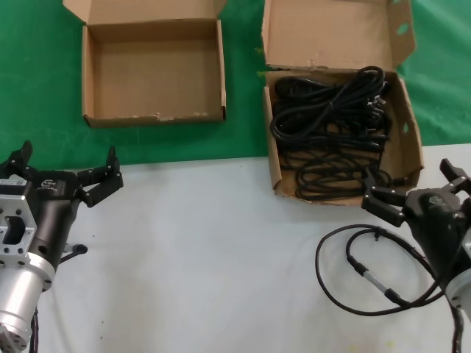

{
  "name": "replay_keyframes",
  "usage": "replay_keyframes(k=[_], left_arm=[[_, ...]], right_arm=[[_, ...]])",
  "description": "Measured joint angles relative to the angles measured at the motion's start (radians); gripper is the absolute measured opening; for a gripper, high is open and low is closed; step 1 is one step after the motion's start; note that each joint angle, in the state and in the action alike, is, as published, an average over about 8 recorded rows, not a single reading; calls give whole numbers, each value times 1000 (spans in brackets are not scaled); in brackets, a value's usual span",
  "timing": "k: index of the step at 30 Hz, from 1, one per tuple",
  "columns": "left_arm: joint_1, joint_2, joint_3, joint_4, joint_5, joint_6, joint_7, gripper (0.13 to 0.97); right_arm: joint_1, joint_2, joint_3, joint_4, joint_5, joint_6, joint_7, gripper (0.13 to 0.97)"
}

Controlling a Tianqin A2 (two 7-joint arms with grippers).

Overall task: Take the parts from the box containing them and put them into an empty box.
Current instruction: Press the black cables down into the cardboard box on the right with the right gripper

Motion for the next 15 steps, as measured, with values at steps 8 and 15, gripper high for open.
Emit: replay_keyframes(k=[8,15], left_arm=[[0,0,0,0,0,0,0,928],[0,0,0,0,0,0,0,855]], right_arm=[[0,0,0,0,0,0,0,966],[-2,7,-5,5,3,4,2,966]])
